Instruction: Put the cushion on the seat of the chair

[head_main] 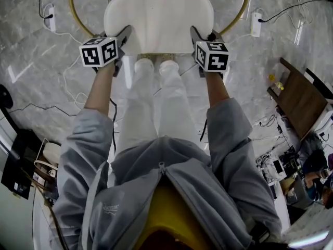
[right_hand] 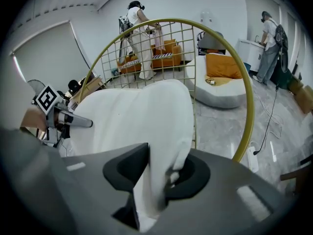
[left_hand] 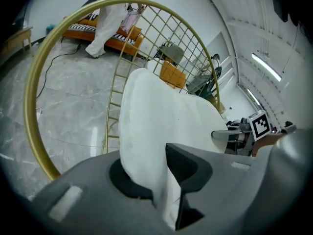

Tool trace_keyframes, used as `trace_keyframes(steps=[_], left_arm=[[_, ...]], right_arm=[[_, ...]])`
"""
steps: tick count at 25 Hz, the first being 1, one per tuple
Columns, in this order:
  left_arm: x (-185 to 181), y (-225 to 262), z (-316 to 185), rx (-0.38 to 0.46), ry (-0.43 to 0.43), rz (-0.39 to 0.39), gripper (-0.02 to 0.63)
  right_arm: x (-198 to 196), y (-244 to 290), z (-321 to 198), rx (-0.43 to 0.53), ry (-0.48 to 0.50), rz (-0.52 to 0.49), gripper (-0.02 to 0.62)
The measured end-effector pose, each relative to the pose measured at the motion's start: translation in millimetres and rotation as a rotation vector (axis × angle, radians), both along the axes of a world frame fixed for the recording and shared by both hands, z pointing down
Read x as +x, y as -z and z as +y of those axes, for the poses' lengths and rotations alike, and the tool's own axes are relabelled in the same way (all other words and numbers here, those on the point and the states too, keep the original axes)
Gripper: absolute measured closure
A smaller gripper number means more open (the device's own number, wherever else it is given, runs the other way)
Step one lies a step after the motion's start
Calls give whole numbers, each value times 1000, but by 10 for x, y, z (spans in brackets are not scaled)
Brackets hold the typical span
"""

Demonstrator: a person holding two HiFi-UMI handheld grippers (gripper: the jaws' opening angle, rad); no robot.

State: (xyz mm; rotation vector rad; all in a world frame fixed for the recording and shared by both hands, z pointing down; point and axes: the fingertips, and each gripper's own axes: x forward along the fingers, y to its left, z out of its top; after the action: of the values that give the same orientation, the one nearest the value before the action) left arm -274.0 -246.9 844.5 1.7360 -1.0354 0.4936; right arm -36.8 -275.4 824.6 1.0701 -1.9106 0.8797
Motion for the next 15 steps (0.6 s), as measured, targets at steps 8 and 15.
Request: trace_keyframes(steps=[8, 15], left_arm=[[-43, -294, -52, -64, -59, -114, 407], [-9, -279, -115, -49, -118, -186, 268]], right_arm=[[111, -211, -120, -24, -18, 67, 433], [212, -270, -216, -20, -51, 141, 372]])
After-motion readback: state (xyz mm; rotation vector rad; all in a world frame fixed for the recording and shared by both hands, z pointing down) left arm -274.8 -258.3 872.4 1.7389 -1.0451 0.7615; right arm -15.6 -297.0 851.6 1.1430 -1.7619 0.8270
